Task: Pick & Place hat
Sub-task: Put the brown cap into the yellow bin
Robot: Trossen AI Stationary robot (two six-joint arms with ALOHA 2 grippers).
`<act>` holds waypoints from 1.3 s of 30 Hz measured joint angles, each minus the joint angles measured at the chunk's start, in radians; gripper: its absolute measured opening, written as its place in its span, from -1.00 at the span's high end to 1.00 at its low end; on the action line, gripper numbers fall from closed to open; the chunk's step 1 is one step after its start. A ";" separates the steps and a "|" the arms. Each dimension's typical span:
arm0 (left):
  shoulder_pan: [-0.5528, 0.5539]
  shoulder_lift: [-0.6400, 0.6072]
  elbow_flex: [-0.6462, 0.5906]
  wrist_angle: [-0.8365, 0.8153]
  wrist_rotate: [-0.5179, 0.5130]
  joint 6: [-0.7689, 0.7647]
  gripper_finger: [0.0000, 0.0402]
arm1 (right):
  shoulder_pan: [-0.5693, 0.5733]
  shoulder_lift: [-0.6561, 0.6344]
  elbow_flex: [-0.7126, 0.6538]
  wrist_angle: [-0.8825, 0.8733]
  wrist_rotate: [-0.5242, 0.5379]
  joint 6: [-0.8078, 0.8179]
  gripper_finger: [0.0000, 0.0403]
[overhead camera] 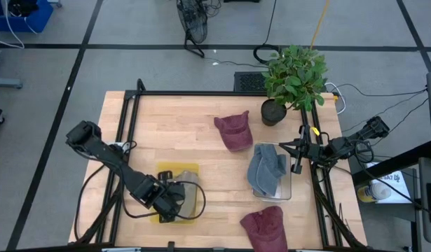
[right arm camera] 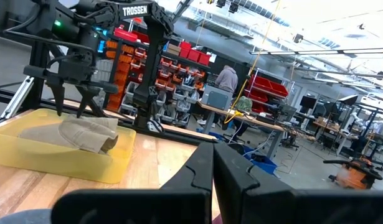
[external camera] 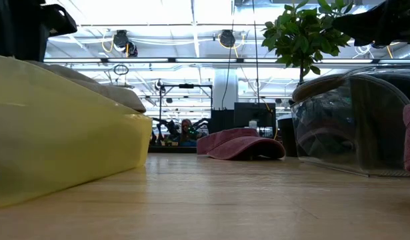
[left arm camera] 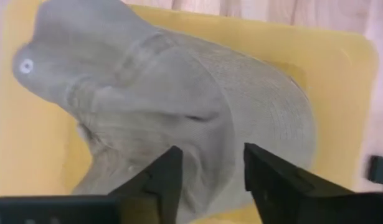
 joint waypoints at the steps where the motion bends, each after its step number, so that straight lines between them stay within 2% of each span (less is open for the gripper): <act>1: 0.006 -0.003 0.000 0.001 0.020 -0.001 0.08 | 0.000 0.000 0.000 0.000 0.000 0.000 1.00; 7: 0.060 -0.005 0.040 -0.042 0.182 -0.024 -0.11 | 0.000 0.000 0.000 0.000 0.000 0.000 1.00; 15: 0.094 -0.005 0.116 -0.064 0.175 0.053 -0.06 | 0.000 0.000 0.000 0.001 0.000 0.000 1.00; 19: 0.092 -0.005 0.125 -0.050 0.100 0.070 0.09 | 0.000 0.000 0.000 0.001 0.000 0.000 1.00; 21: 0.096 -0.003 0.114 -0.055 0.124 0.044 0.22 | 0.000 0.000 0.000 0.001 0.000 0.000 1.00; 23: 0.101 -0.002 0.104 -0.058 0.163 0.074 0.40 | 0.000 0.000 0.000 0.001 0.000 0.000 1.00; 27: 0.097 -0.002 0.094 -0.056 0.127 0.148 0.89 | 0.000 0.000 0.000 0.001 0.000 0.000 1.00; 28: 0.093 -0.002 0.094 -0.055 0.115 0.159 0.94 | 0.000 0.000 0.000 0.000 0.000 0.000 1.00; 39: 0.102 0.041 0.092 -0.052 0.072 0.172 0.98 | 0.000 0.000 0.000 0.000 0.000 0.000 1.00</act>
